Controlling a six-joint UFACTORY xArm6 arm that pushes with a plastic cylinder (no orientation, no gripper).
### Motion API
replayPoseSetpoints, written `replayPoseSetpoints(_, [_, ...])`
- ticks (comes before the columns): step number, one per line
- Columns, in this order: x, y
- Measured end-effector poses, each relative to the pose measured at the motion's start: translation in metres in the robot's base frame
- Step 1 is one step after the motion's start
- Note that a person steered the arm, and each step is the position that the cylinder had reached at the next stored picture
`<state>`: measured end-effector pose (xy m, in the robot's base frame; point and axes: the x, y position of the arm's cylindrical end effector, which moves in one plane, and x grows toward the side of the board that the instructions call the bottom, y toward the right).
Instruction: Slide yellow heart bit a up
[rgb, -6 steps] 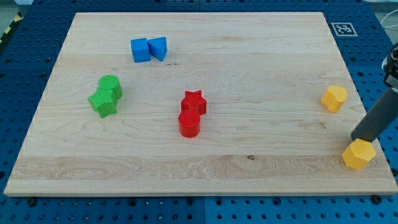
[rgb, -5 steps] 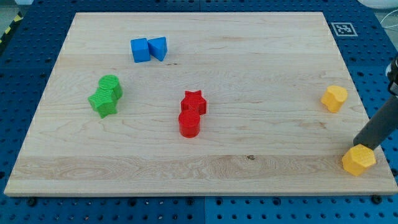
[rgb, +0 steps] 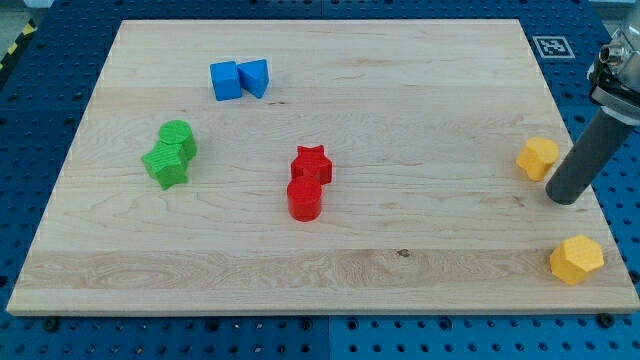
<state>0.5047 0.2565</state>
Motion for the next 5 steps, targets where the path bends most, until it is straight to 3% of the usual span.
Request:
replayPoseSetpoints(4, [-0.057, -0.055])
replayPoseSetpoints(5, [-0.051, -0.047])
